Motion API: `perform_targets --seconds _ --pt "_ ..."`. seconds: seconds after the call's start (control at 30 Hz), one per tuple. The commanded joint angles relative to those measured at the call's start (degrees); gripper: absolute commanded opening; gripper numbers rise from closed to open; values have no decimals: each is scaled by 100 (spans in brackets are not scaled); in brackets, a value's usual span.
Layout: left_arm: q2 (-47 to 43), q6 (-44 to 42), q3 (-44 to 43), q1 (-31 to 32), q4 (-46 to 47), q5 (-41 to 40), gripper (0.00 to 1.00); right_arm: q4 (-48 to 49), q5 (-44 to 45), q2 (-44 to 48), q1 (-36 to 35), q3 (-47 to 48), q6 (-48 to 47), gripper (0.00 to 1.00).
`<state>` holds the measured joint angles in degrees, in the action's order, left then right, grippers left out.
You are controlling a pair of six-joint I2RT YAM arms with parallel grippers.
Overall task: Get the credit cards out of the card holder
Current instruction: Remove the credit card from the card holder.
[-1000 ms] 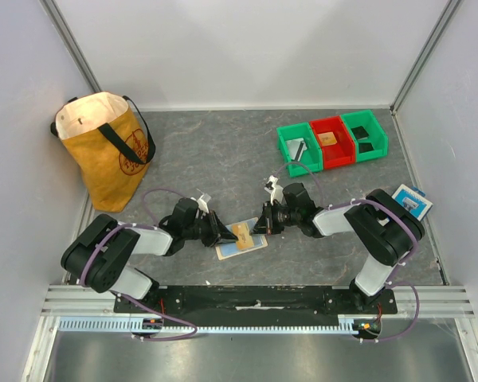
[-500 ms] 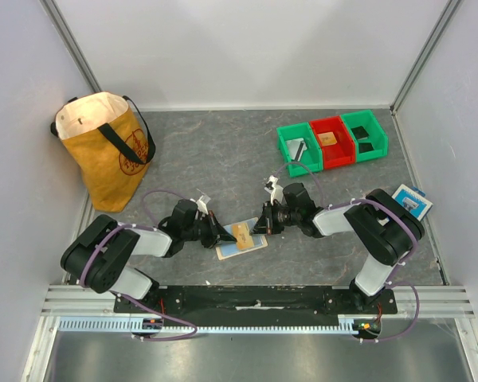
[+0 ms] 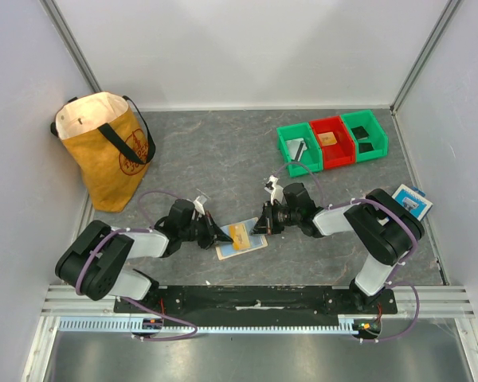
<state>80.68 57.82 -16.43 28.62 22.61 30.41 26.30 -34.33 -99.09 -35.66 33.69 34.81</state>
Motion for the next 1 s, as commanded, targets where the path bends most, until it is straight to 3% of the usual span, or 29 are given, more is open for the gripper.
perform_targets --seconds 0.0,0.07,0.23,0.37,0.73,0.97 --pt "-70 -228 25 -32 -55 96 2 -556 462 -67 85 -12 -281 7" --pt "-79 -219 34 -32 -46 70 4 -609 471 -32 85 23 -308 7" --pt "-123 -52 131 -23 278 26 31 -600 444 -23 85 41 -308 7" --pt "-44 18 78 -32 393 -9 35 -530 383 -75 85 15 -264 7" --pt "439 115 -71 3 727 26 31 -512 383 -40 85 -3 -255 7" --pt "325 107 78 12 806 -9 6 -539 418 4 85 -38 -264 7"
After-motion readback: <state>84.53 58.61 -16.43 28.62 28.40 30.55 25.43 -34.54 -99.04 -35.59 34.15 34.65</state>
